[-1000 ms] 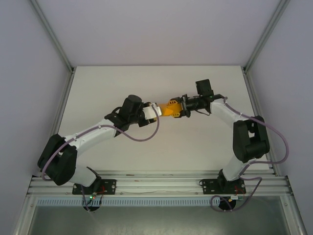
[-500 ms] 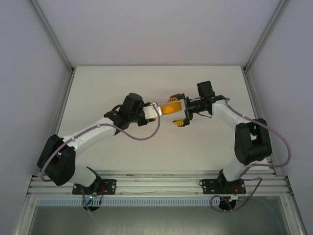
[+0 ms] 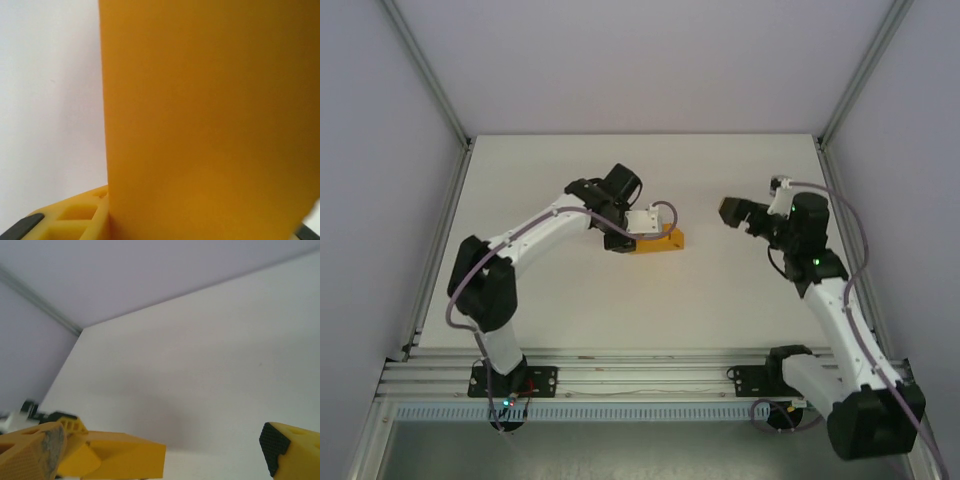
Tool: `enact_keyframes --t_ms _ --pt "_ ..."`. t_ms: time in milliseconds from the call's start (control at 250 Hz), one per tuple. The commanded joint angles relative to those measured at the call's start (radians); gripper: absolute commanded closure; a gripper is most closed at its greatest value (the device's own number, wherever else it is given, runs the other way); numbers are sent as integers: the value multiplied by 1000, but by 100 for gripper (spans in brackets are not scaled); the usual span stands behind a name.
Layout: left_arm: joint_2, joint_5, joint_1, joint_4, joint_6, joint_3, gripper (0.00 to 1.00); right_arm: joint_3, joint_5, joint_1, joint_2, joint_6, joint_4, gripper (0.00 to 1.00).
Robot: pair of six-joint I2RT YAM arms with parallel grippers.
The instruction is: Assemble paper box
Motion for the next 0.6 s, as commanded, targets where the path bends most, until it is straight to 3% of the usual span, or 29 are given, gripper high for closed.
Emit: enact_keyframes --t_ms 0,160,288,596 --pt "63 -29 2 -223 -21 81 66 -17 -83 41 29 -255 108 3" --pt "174 -49 -8 -307 -32 195 65 22 -80 117 123 -446 -58 9" --pt "253 -74 -19 -337 -44 269 60 -16 -107 155 154 -487 1 14" --pt "345 -49 -47 -358 -21 397 51 -4 -19 231 286 -603 27 24"
